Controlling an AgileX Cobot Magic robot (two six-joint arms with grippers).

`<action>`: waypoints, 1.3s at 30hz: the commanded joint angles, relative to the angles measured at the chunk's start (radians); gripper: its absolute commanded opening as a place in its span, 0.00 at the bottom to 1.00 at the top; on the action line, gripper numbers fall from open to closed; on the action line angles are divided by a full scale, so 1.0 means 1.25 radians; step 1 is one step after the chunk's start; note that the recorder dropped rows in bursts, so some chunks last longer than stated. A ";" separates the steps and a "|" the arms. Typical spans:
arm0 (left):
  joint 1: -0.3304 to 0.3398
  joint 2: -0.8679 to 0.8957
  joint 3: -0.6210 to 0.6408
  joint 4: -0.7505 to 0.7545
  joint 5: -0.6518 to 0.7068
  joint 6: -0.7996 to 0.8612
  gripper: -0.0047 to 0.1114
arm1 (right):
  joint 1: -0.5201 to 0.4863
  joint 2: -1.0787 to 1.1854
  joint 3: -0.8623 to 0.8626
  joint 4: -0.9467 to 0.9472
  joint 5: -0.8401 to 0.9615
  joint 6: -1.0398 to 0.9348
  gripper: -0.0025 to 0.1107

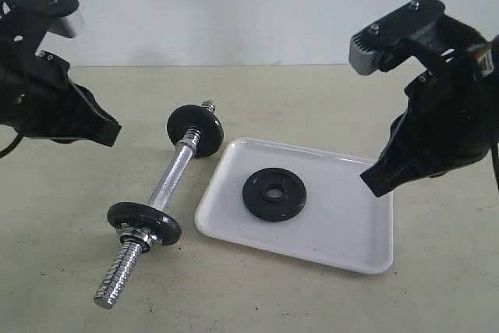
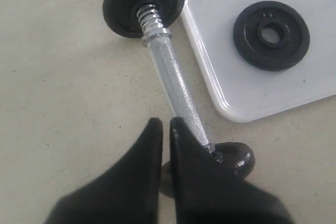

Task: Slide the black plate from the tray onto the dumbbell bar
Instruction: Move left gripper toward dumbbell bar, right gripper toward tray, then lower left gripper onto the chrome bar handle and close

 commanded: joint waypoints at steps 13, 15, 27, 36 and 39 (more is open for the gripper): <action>-0.006 0.134 -0.005 0.020 -0.057 -0.076 0.08 | 0.002 0.157 0.001 0.020 0.005 -0.015 0.02; -0.006 0.150 -0.005 0.015 -0.057 -0.076 0.08 | 0.002 0.171 0.001 0.011 0.005 -0.015 0.02; -0.072 0.176 -0.005 0.015 -0.109 -0.076 0.08 | 0.002 0.190 0.171 0.011 -0.379 0.015 0.02; -0.080 0.177 -0.021 0.015 -0.141 -0.076 0.08 | 0.002 0.190 0.233 0.011 -0.460 0.018 0.02; -0.080 0.179 -0.029 0.026 -0.141 -0.110 0.08 | 0.002 0.190 0.233 0.011 -0.465 0.016 0.02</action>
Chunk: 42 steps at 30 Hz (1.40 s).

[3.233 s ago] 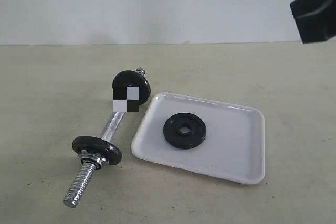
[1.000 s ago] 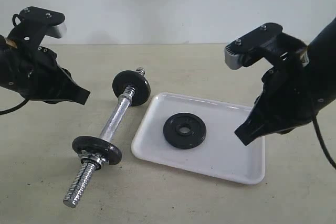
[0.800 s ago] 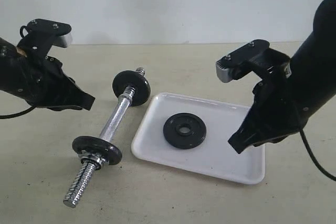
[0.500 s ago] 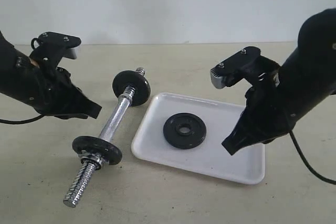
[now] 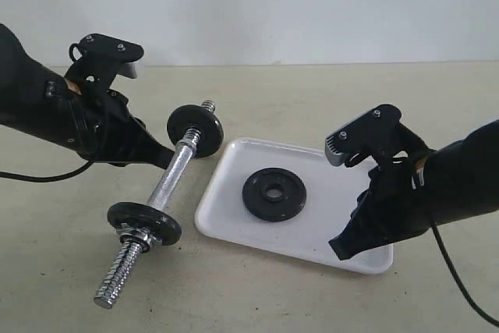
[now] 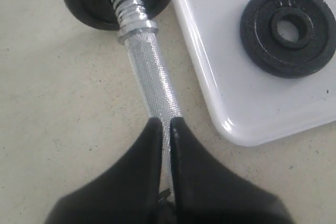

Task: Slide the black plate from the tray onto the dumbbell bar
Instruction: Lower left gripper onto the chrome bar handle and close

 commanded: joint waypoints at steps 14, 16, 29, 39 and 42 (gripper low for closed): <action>-0.005 0.093 -0.045 0.097 0.021 -0.163 0.08 | 0.002 -0.002 0.006 -0.006 -0.003 -0.005 0.02; -0.005 0.093 -0.050 0.091 0.018 -0.163 0.08 | 0.002 -0.002 0.006 -0.006 -0.003 -0.005 0.02; -0.005 0.093 -0.056 0.078 -0.008 -0.164 0.70 | 0.002 -0.002 0.006 -0.006 -0.003 -0.005 0.02; -0.008 0.093 -0.056 0.078 -0.037 -0.159 0.61 | 0.002 -0.002 0.006 -0.006 -0.003 -0.005 0.02; -0.018 0.093 -0.056 0.080 -0.069 -0.148 0.61 | 0.002 -0.002 0.006 -0.006 -0.001 -0.005 0.02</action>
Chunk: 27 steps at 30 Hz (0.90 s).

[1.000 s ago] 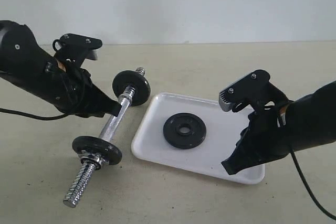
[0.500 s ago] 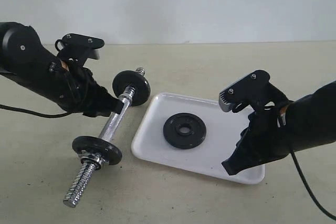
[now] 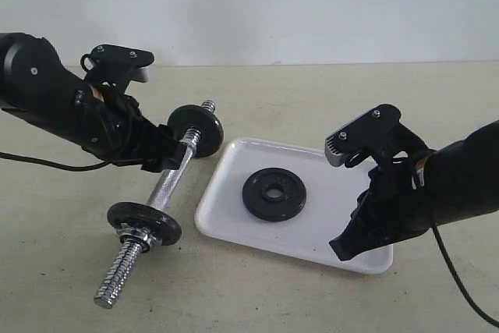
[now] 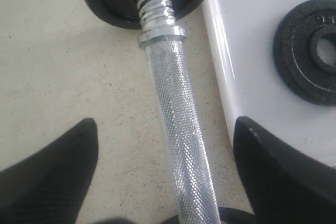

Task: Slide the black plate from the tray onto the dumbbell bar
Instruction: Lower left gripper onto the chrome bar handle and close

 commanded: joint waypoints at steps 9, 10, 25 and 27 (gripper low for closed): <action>-0.039 0.063 -0.008 -0.004 -0.091 0.012 0.61 | 0.002 -0.002 0.004 -0.006 0.010 -0.001 0.02; -0.039 0.076 -0.008 -0.004 -0.091 0.012 0.61 | 0.002 -0.002 0.004 -0.006 0.010 -0.001 0.02; -0.037 0.144 -0.030 -0.004 -0.195 0.010 0.61 | 0.002 -0.002 0.004 -0.006 0.007 -0.001 0.02; -0.037 0.149 -0.030 -0.004 -0.223 0.010 0.61 | 0.002 -0.002 0.004 -0.006 0.008 -0.001 0.02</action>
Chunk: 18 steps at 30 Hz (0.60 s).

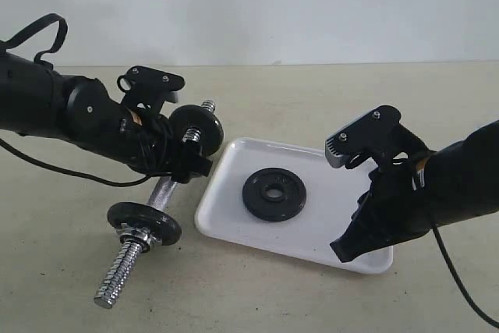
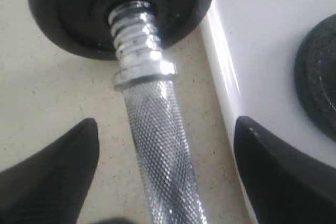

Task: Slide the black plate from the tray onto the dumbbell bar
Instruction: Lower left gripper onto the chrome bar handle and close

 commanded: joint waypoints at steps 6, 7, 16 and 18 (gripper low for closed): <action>-0.002 0.044 -0.005 0.003 -0.060 0.002 0.61 | 0.002 -0.002 0.004 -0.006 0.000 0.000 0.02; -0.002 0.050 -0.005 0.003 -0.062 0.002 0.61 | 0.002 -0.002 0.004 -0.006 0.000 0.000 0.02; -0.002 0.065 -0.005 0.003 -0.111 0.002 0.61 | 0.002 -0.002 0.004 -0.006 -0.003 0.000 0.02; -0.001 0.065 -0.005 0.003 -0.111 0.002 0.59 | 0.002 -0.002 0.004 -0.006 -0.003 0.000 0.02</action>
